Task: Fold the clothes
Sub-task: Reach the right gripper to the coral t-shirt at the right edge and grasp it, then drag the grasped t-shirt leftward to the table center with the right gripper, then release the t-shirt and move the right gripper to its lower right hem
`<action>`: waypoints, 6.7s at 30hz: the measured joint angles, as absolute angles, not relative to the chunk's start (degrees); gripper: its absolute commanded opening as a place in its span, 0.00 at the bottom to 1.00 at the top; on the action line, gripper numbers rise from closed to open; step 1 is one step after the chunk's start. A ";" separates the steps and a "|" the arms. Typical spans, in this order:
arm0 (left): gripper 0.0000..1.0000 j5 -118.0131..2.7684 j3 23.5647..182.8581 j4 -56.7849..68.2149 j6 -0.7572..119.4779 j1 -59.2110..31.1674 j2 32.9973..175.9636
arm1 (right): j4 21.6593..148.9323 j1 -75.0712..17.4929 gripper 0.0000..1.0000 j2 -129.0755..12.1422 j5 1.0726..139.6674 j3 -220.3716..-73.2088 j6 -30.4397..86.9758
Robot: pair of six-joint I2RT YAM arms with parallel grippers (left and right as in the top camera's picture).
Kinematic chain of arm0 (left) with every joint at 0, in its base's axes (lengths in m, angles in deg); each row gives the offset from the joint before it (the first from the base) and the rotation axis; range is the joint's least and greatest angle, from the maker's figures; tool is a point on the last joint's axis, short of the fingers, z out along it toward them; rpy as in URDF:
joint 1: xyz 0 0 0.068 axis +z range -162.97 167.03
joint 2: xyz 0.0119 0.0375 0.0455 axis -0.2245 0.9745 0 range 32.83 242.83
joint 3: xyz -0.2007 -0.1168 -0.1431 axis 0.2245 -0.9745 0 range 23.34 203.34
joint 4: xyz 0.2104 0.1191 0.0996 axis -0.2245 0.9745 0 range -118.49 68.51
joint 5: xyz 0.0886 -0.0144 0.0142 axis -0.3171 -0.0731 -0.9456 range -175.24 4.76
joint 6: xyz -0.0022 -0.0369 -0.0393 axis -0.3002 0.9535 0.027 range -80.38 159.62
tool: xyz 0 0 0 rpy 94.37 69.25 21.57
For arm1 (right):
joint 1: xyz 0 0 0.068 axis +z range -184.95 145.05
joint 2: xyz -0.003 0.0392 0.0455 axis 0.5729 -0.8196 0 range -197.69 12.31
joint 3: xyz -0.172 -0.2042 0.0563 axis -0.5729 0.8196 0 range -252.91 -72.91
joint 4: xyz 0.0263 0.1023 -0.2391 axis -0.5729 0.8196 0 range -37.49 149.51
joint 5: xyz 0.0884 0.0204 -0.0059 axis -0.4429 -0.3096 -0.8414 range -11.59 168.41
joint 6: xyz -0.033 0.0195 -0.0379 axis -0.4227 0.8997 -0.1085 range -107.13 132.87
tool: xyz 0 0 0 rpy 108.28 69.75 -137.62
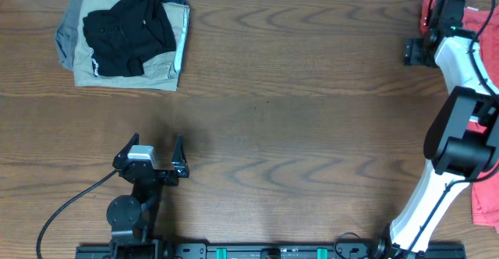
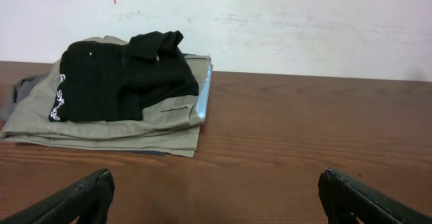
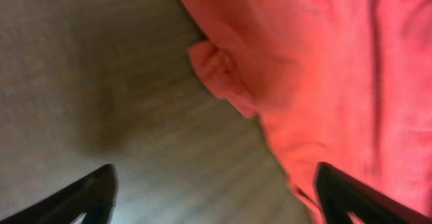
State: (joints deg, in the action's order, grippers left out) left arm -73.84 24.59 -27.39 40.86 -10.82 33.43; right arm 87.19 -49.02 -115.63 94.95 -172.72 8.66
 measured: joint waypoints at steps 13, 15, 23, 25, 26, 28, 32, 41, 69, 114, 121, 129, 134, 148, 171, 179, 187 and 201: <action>0.98 -73.84 24.59 -27.39 40.86 -10.82 33.43 | 80.28 -51.16 0.79 -120.77 85.22 -172.72 23.18; 0.98 -73.84 24.59 -27.39 40.86 -10.82 33.43 | 79.73 -51.88 0.79 -121.40 84.00 -172.72 25.97; 0.98 -73.84 24.59 -27.39 40.86 -10.82 33.43 | 76.78 -53.61 0.77 -121.64 82.25 -172.72 30.72; 0.98 -73.84 24.59 -27.39 40.84 -10.82 33.43 | 76.13 -53.65 0.74 -121.75 82.18 -172.72 31.09; 0.98 -73.84 24.59 -27.39 40.84 -10.82 33.43 | 75.60 -53.65 0.71 -121.84 82.05 -172.72 31.24; 0.98 -73.84 24.59 -27.39 40.86 -10.82 33.43 | 74.79 -53.65 0.64 -121.97 81.79 -172.72 31.59; 0.98 -73.84 24.59 -27.39 40.84 -10.82 33.43 | 74.12 -53.65 0.55 -122.10 81.55 -172.72 31.94; 0.98 -73.84 24.59 -27.39 40.86 -10.82 33.43 | 73.59 -53.65 0.56 -122.47 84.94 -172.72 33.10; 0.98 -73.84 24.59 -27.39 40.84 -10.82 33.43 | 74.62 -52.65 0.01 -122.63 84.76 -173.31 34.10; 0.98 -73.84 24.59 -27.39 40.84 -10.82 33.43 | 107.47 9.45 0.01 -118.32 49.14 -173.29 31.50; 0.98 -73.84 24.59 -27.39 40.84 -10.82 33.43 | 112.34 14.83 0.08 -118.32 48.85 -173.29 31.11; 0.98 -73.84 24.59 -27.39 40.86 -10.82 33.43 | 115.93 13.67 0.24 -118.32 48.50 -173.29 28.25; 0.98 -73.84 24.59 -27.39 40.84 -10.82 33.43 | 120.30 6.24 0.27 -118.13 47.93 -173.29 27.31; 0.98 -73.84 24.59 -27.39 40.84 -10.82 33.43 | 132.98 -9.81 0.54 -116.64 42.16 -173.34 15.74; 0.98 -73.86 24.59 -27.39 40.84 -10.82 33.43 | 141.68 -39.38 0.99 -83.37 74.64 -173.44 30.06; 0.98 -73.84 24.59 -27.39 40.84 -10.82 33.43 | 141.79 -54.48 0.99 -81.71 78.58 -173.27 31.90; 0.98 -73.84 24.59 -27.37 40.86 -10.82 33.43 | 139.38 -61.17 0.95 -81.69 79.69 -165.18 30.85; 0.98 -73.84 24.59 -27.39 40.84 -10.82 33.43 | 118.53 -61.30 0.72 -81.76 73.90 -142.12 29.84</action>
State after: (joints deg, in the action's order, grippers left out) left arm -73.84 24.59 -27.39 40.84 -10.82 33.43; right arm 118.53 -61.30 -81.76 73.90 -142.12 29.84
